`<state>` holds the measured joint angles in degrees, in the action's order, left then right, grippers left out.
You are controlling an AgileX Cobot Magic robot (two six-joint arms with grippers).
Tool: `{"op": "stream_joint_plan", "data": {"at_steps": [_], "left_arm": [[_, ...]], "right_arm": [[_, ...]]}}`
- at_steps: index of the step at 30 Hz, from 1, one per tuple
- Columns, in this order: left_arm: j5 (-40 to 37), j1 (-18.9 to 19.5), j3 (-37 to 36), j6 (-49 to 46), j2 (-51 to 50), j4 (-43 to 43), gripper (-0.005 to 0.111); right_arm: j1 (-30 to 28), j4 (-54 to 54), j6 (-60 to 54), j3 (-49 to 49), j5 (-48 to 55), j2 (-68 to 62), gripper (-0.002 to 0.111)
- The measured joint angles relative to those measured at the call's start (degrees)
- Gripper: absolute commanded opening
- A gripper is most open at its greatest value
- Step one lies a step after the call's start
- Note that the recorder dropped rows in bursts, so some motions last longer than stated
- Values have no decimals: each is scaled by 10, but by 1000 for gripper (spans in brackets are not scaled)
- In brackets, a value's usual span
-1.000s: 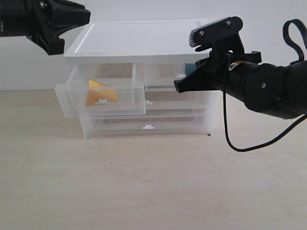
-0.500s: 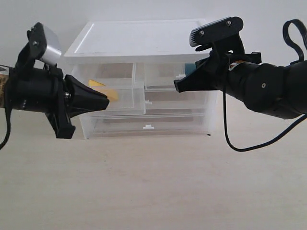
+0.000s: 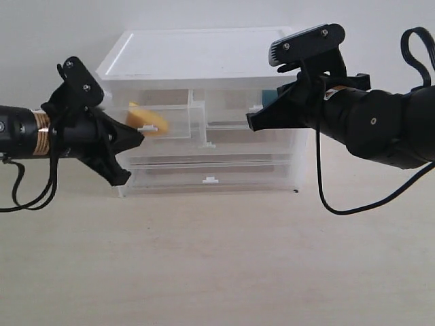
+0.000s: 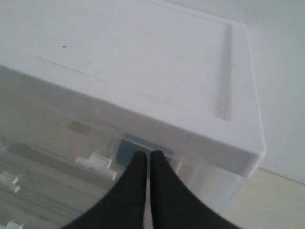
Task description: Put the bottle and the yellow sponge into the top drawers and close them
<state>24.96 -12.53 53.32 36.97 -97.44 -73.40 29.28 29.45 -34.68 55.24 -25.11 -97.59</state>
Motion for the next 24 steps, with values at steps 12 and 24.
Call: {"op": "stream_joint_plan", "data": {"at_steps": [12, 24], "left_arm": [[4, 0, 89, -131, -92, 179, 4], [108, -1, 4, -129, 27, 180, 46]], "right_arm": [[0, 0, -1, 0, 9, 0, 0], [0, 0, 1, -3, 31, 9, 0]]}}
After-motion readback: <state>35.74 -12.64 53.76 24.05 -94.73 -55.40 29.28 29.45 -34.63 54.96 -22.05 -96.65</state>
